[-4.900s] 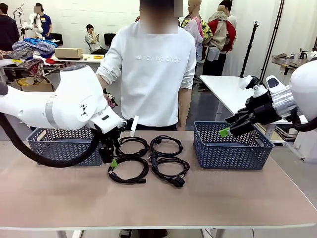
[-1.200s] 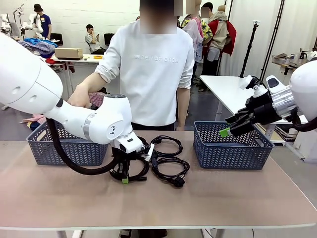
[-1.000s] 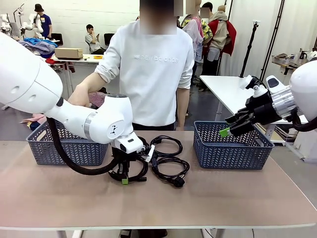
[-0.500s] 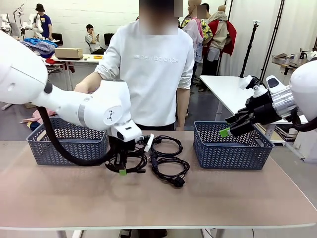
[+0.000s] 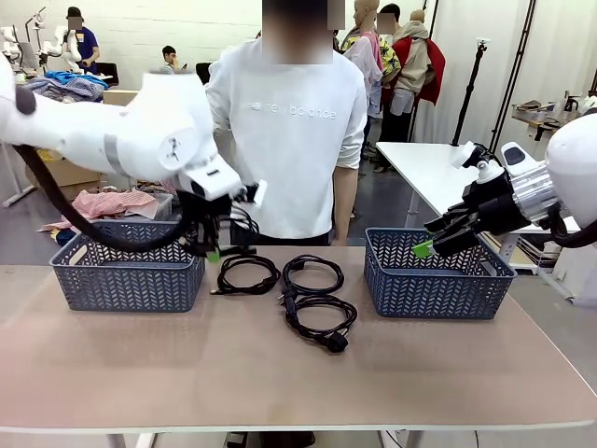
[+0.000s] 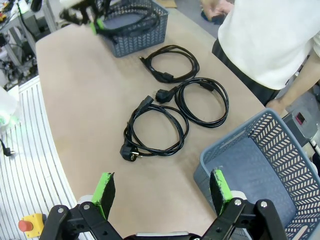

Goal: Organize the cables according to human instructions.
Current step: Pick up a bundle of cables and place it in the basket indicated by the human.

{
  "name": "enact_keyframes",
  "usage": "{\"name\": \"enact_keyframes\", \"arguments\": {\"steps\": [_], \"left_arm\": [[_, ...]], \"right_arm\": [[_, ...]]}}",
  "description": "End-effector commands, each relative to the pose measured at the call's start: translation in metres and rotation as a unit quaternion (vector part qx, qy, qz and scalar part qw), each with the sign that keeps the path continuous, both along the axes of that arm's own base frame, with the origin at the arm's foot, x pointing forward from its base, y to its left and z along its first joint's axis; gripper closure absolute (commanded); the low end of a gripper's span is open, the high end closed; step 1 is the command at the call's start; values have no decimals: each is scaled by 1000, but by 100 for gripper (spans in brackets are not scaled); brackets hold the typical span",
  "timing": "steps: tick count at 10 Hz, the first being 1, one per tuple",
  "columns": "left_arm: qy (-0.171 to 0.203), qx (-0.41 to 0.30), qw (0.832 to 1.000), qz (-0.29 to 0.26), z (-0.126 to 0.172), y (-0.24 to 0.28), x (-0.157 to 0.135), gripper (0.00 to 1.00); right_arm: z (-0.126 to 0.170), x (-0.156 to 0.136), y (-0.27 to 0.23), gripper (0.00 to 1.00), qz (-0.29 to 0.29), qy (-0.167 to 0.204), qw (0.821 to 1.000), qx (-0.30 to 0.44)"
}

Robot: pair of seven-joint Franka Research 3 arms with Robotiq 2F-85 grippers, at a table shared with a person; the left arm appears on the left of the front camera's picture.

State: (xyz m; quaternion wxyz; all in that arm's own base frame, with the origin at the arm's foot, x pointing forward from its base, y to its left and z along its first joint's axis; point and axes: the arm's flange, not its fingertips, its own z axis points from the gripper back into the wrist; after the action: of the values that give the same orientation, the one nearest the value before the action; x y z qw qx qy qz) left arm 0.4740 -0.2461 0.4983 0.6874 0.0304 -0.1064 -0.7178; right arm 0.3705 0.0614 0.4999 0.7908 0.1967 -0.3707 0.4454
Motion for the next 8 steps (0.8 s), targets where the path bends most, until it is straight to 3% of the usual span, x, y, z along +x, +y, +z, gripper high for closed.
{"name": "enact_keyframes", "arguments": {"steps": [1, 4, 8], "left_arm": [[-3, 5, 1000, 11, 20, 28, 24, 100], [-7, 6, 997, 77, 32, 97, 57, 100], [16, -24, 992, 122, 6, 162, 68, 100]], "right_arm": [[-1, 4, -1, 0, 12, -7, 1000, 9], [-1, 4, -1, 0, 12, -7, 1000, 9], [-1, 4, -1, 0, 12, -7, 1000, 9]]}}
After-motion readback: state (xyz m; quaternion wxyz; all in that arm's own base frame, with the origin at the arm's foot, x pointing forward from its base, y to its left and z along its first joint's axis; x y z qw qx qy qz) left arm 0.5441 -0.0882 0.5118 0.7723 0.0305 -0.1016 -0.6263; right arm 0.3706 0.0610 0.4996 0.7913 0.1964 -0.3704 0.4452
